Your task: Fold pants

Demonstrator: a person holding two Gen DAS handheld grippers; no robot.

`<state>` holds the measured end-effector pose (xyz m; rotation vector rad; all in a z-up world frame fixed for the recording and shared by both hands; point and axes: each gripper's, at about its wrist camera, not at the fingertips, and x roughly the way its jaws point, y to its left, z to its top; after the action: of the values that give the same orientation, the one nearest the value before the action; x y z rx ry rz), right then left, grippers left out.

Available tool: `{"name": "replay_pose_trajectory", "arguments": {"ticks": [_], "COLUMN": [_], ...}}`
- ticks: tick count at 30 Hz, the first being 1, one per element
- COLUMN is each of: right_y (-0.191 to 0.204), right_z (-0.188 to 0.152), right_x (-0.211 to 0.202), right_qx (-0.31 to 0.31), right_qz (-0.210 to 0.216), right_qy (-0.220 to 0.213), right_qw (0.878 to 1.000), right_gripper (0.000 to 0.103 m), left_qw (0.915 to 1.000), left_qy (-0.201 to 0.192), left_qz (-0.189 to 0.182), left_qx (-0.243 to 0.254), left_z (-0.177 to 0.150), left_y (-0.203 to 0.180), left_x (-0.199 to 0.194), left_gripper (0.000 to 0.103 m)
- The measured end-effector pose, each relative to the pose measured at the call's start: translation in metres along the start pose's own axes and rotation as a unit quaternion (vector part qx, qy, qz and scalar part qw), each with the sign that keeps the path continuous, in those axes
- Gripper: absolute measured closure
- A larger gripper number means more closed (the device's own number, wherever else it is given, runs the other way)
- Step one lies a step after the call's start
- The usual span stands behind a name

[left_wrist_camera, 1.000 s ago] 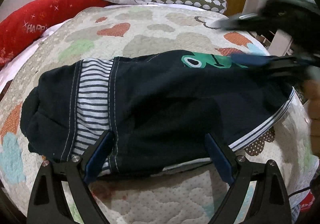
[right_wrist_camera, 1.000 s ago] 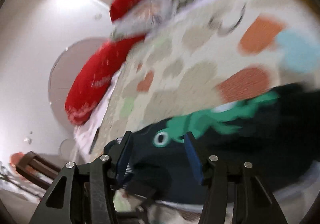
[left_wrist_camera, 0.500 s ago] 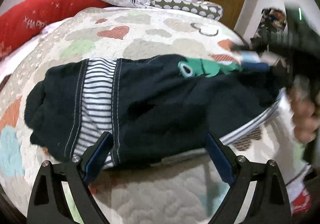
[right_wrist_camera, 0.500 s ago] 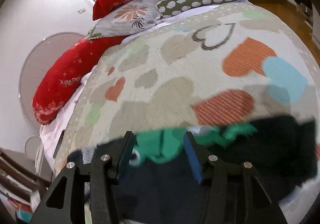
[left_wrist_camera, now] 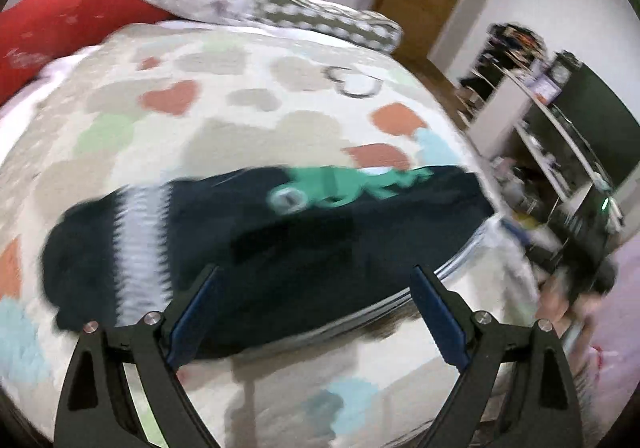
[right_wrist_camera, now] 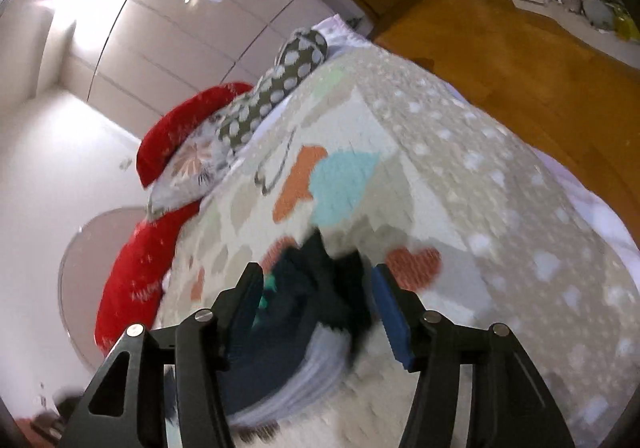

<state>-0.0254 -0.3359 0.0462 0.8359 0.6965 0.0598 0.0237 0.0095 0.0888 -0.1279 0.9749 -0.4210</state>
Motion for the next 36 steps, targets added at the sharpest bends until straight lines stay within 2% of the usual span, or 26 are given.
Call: {"name": "replay_pose_trajectory", "arguments": {"ticks": [4, 7, 12, 15, 17, 20, 22, 23, 24, 25, 30, 36], "right_y": [-0.003, 0.001, 0.005, 0.006, 0.006, 0.008, 0.009, 0.009, 0.010, 0.011, 0.029, 0.073], "right_z": [-0.028, -0.035, -0.037, -0.037, -0.036, -0.032, -0.031, -0.030, -0.030, -0.029, -0.029, -0.041], "right_x": [-0.001, 0.007, 0.024, 0.030, 0.034, 0.041, 0.044, 0.045, 0.045, 0.047, 0.044, 0.046], "right_qx": [-0.048, -0.084, -0.102, -0.104, -0.102, -0.100, -0.102, -0.102, -0.103, -0.103, -0.131, -0.189], "right_qz": [-0.007, -0.011, -0.017, -0.018, -0.018, -0.022, -0.026, -0.031, -0.034, -0.035, -0.038, -0.014], "right_qy": [0.023, 0.039, 0.054, 0.057, 0.059, 0.049, 0.039, 0.030, 0.024, 0.023, 0.011, 0.019], "right_qw": [0.999, 0.996, 0.993, 0.993, 0.993, 0.993, 0.994, 0.994, 0.994, 0.994, 0.991, 0.982], "right_gripper": [0.042, 0.042, 0.042, 0.042, 0.042, 0.042, 0.045, 0.051, 0.074, 0.082, 0.087, 0.087], "left_qw": [0.9973, 0.9916, 0.9823, 0.9760, 0.9675, 0.9581, 0.9561, 0.9564, 0.9564, 0.9560, 0.9714, 0.9868], "left_qy": [0.037, 0.068, 0.125, 0.163, 0.193, 0.224, 0.227, 0.221, 0.217, 0.217, 0.173, 0.111], "left_qz": [-0.029, -0.031, -0.062, -0.079, -0.088, -0.080, -0.070, -0.066, -0.062, -0.055, -0.089, -0.108], "left_qx": [0.056, 0.106, 0.125, 0.121, 0.137, 0.160, 0.172, 0.179, 0.186, 0.189, 0.136, 0.046], "left_z": [0.047, 0.077, 0.108, 0.115, 0.112, 0.101, 0.095, 0.093, 0.092, 0.091, 0.099, 0.098], "left_y": [-0.055, -0.100, -0.150, -0.169, -0.181, -0.192, -0.195, -0.196, -0.197, -0.196, -0.169, -0.105], "left_x": [0.036, 0.075, 0.137, 0.177, 0.201, 0.224, 0.228, 0.226, 0.223, 0.221, 0.186, 0.136], "left_gripper": [0.010, 0.010, 0.010, 0.010, 0.010, 0.011, 0.013, 0.035, 0.055, 0.076, 0.079, 0.077]}}
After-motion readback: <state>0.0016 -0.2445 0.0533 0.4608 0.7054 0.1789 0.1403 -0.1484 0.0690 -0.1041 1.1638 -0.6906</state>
